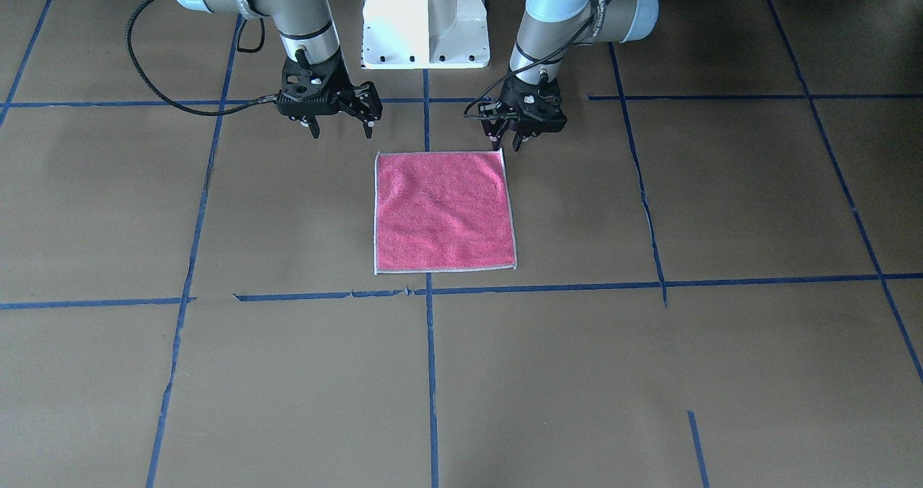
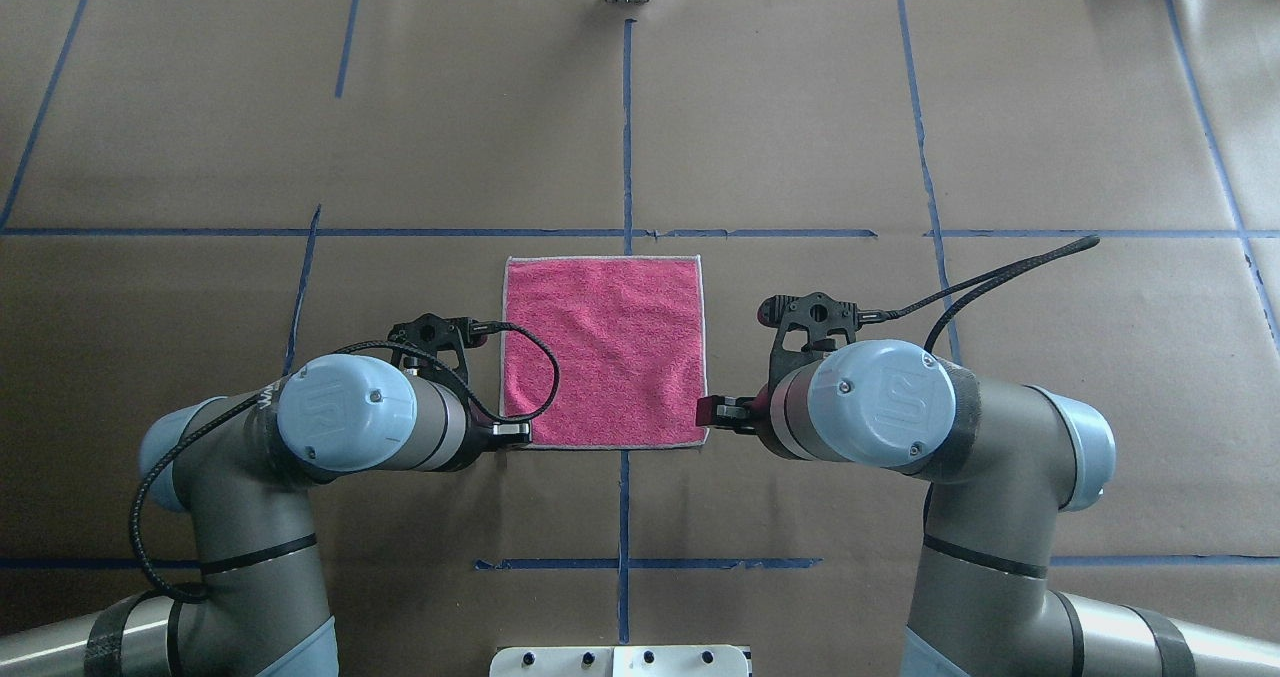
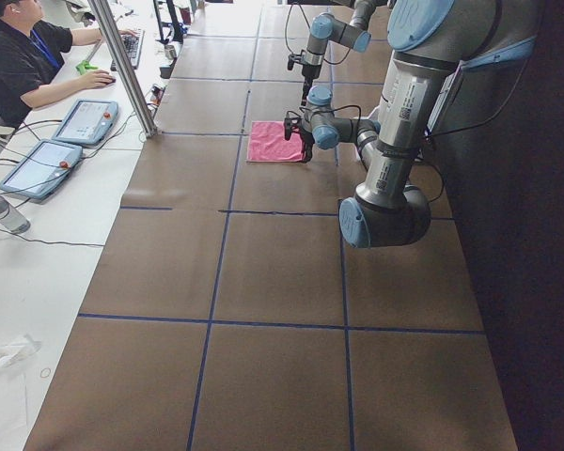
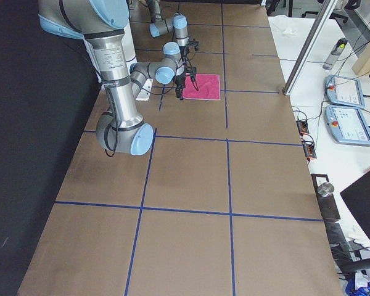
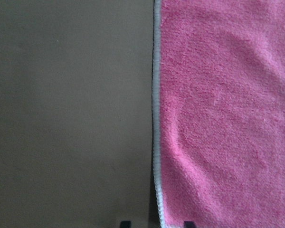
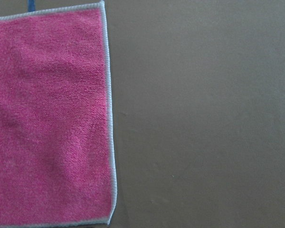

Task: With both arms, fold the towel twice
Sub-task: 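Lower both grippers and pinch the towel's near corners, then slide the right gripper along the near edge toward the left gripper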

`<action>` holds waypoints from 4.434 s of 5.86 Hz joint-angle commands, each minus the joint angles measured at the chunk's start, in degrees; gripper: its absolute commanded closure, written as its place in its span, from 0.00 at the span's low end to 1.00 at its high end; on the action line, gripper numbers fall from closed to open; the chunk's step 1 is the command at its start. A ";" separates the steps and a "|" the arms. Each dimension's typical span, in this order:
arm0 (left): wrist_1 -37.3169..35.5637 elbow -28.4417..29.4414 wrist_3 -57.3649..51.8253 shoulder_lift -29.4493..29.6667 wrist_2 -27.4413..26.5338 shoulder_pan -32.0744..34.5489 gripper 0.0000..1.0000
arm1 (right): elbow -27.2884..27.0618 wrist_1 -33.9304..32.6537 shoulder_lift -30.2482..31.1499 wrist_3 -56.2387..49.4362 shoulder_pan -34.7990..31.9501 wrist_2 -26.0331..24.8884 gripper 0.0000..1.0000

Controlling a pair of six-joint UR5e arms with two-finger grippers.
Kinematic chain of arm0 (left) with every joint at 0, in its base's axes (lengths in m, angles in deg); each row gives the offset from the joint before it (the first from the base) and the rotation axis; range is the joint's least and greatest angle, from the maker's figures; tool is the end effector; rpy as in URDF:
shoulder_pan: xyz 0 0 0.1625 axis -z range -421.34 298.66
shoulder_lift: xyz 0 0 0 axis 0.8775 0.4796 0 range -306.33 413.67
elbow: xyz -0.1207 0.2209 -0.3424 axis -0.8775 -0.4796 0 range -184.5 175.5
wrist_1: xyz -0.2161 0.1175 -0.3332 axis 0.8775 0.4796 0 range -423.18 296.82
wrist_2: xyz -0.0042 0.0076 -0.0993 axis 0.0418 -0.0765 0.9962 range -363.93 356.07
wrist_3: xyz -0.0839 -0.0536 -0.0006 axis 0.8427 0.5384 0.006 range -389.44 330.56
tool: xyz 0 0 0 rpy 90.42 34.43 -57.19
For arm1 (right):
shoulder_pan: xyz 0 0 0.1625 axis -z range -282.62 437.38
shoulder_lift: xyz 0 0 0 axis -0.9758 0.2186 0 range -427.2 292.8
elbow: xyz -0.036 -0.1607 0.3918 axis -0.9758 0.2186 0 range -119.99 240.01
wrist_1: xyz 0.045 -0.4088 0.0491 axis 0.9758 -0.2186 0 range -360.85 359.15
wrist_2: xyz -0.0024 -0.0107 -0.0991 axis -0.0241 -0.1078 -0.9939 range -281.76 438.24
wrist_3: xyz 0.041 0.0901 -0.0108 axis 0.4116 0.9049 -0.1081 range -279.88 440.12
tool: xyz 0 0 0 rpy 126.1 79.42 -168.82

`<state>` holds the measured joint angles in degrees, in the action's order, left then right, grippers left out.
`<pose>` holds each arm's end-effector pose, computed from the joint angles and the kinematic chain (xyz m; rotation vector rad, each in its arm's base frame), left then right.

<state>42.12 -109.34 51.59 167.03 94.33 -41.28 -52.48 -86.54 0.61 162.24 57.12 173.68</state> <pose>0.5370 -0.3228 0.2887 0.1044 0.9360 -0.1118 -0.5009 -0.3168 0.2701 0.1212 -0.8512 0.1619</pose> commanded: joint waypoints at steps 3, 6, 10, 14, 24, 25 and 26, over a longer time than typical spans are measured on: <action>0.00 2.00 0.00 1.17 0.00 -0.29 0.57 | 0.42 0.00 -0.14 0.06 0.83 -1.22 0.01; 0.00 2.36 0.00 1.61 -0.09 -0.29 0.66 | 1.82 0.00 -0.75 0.06 0.84 -1.22 0.01; 0.00 2.36 -0.09 1.61 -0.09 -0.03 0.67 | 7.19 0.00 -5.76 0.67 0.22 -1.31 0.07; 0.00 2.36 -0.26 1.61 -0.09 0.15 0.67 | 12.28 0.69 -8.05 3.92 0.74 -2.02 0.18; 0.00 2.36 -0.44 1.61 -0.18 0.24 0.70 | 12.64 0.17 -9.11 7.27 3.47 -4.65 0.83; 0.00 2.53 -0.44 1.61 -0.18 0.24 0.80 | 12.64 0.17 -9.02 7.27 3.47 -4.65 0.85; 0.00 2.53 -0.35 1.61 -0.27 0.24 0.93 | 12.55 0.17 -9.02 7.27 3.47 -4.65 0.91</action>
<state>42.12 -106.85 51.18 168.63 94.13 -41.04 -39.87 -86.37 -8.43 169.51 60.59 169.03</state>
